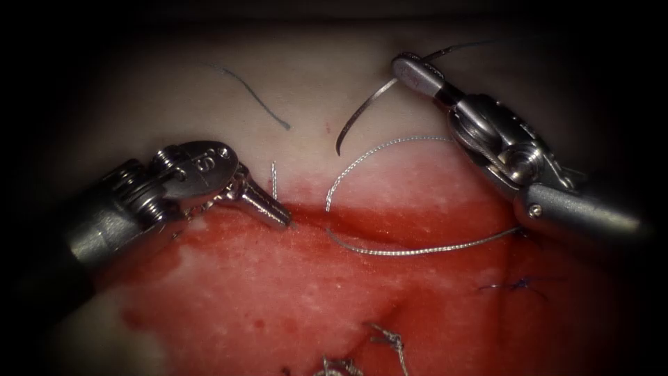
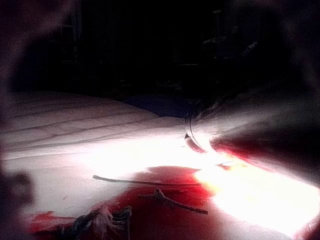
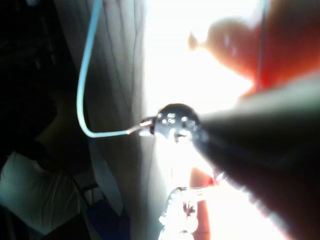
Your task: Wound Closure
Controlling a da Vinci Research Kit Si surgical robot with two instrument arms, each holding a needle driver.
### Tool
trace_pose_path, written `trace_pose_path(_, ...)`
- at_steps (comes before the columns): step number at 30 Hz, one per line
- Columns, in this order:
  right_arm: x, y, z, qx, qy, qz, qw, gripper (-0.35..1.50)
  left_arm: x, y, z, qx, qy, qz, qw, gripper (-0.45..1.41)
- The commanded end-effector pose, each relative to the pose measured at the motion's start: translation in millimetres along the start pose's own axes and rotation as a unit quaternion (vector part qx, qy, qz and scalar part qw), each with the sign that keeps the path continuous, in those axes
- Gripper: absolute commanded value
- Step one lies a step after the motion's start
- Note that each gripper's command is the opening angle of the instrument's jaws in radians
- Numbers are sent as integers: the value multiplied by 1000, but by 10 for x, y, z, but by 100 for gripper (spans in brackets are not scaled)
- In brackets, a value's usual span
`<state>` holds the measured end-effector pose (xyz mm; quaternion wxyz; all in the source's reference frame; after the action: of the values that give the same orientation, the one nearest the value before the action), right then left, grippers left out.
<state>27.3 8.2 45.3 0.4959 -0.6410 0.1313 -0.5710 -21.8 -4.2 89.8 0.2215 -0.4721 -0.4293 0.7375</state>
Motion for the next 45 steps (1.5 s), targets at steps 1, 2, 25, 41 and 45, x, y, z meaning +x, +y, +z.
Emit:
trace_pose_path(1, -13, 3, 11, -1, -5, 0, 1000, -35, 15, 0, -7, 2, 1, 4, 1000, -45)
trace_pose_path(2, -13, 3, 11, -1, -5, 0, 1000, -35, 15, 0, -7, 2, 1, 4, 1000, -45)
trace_pose_path(25, 5, 4, -10, 107, 178, 247, 947, -35, 20, 3, -9, 1, 3, -4, 1000, -45)
trace_pose_path(41, -20, 13, -8, 128, 253, 357, 890, -35, 22, 3, -10, 1, 4, -5, 1000, -45)
trace_pose_path(45, -22, 17, -8, 122, 270, 395, 870, -35, 22, 3, -11, 1, 4, -5, 1000, -45)
